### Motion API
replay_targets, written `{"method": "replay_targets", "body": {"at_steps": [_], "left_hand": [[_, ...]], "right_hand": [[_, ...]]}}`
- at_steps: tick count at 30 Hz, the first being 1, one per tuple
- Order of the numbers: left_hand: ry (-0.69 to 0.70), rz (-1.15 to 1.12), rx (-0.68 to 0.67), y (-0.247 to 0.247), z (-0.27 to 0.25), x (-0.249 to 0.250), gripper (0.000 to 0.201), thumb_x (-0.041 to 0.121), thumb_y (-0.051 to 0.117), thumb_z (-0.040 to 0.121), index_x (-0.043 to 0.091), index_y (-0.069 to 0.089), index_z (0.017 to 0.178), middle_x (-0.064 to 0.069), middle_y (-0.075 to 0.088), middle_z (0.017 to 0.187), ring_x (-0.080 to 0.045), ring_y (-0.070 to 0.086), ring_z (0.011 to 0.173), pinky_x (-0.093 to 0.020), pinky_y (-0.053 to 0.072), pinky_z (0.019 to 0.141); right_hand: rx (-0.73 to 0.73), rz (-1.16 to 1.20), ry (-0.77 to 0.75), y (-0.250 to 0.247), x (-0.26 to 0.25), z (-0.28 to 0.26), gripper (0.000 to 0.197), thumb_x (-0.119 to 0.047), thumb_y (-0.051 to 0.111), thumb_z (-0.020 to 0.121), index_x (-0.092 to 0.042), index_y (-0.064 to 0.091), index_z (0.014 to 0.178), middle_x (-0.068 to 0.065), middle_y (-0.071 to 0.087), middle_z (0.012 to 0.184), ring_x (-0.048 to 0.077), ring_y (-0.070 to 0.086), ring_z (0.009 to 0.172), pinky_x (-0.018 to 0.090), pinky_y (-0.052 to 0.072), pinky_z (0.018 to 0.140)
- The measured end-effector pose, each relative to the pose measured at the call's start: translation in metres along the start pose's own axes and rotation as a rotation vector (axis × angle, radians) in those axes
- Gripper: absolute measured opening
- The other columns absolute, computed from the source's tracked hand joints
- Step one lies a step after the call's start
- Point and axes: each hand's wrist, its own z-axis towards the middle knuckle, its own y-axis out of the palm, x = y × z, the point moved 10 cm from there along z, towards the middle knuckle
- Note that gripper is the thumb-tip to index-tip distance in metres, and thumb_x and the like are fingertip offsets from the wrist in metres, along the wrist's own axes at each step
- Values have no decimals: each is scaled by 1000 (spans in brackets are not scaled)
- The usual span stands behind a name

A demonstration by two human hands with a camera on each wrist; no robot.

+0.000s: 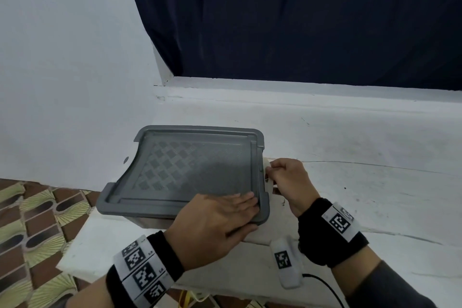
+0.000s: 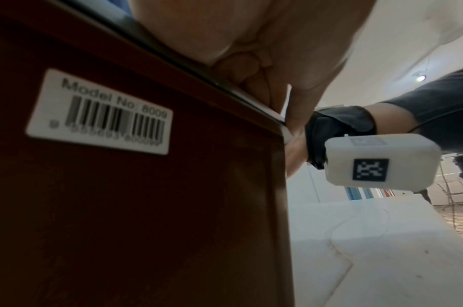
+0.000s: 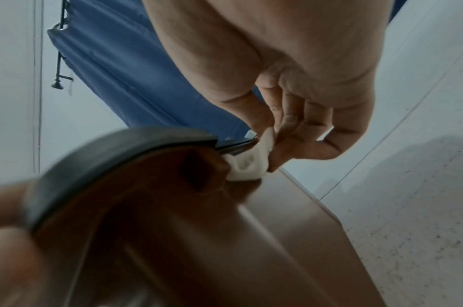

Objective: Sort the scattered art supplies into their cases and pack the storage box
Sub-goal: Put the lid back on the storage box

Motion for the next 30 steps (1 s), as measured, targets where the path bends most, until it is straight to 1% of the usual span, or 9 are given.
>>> {"method": "replay_targets", "body": {"at_steps": [3,6,10,13,16,19,22,25,30], "left_hand": [[17,22,8,3,-3,3,31,31,66,96,10,73,118,-1,70,125,-7,62,121,-26,51,100],[-5,-30,-24,4,-3,1,31,33,63,98,12,72,120,1,69,127,-6,60,123,-26,50,101],[-121,-278,-19,-8,-1,-13,36,41,61,98,18,70,124,7,66,131,1,54,127,-26,46,107],[-267,-345,142,-46,-13,-43,31,41,66,95,23,73,119,13,70,121,4,61,115,-25,49,100],[-463,-104,319,-100,-50,-103,29,42,62,92,29,73,116,19,69,115,-1,64,107,-23,47,99],[-768,114,191,-121,-95,-178,40,51,58,93,29,65,125,4,68,113,-21,62,104,-33,47,92],[-955,103,6,-110,-122,-224,53,59,56,89,22,64,126,4,69,100,-17,66,92,-34,51,83],[-948,100,-25,-105,-117,-233,39,53,62,89,21,72,108,12,71,72,-14,68,80,-32,51,78],[-897,251,-53,-100,-113,-234,35,34,54,97,13,59,70,1,59,55,-24,54,58,-35,37,58]], "right_hand": [[28,-1,-28,1,-3,-3,35,-29,57,96,-3,65,75,5,61,68,20,56,66,40,53,62],[49,-29,-50,3,-7,-8,53,-59,66,83,-9,56,69,3,52,64,16,49,61,36,44,60],[60,-31,-64,6,-9,-12,45,-54,68,84,-16,47,70,-1,44,61,18,44,61,34,37,58],[75,-106,-35,10,-10,-13,42,-53,61,90,-17,60,110,-4,59,85,19,58,88,35,48,77],[85,-246,-75,14,-20,-15,55,-44,51,98,-11,43,142,3,57,119,27,51,120,33,40,96],[59,-392,-216,24,-38,-13,25,-29,44,103,-10,60,105,9,60,102,28,54,101,30,37,73],[56,-532,-224,29,-41,-9,23,-21,39,104,-13,51,86,10,55,92,22,48,82,29,28,66],[83,-600,-233,30,-44,-9,24,-22,39,104,-15,47,82,8,49,91,20,45,79,28,29,68],[115,-573,-235,30,-46,-11,31,-21,43,103,-14,44,73,7,48,83,22,45,77,30,23,61]]}}
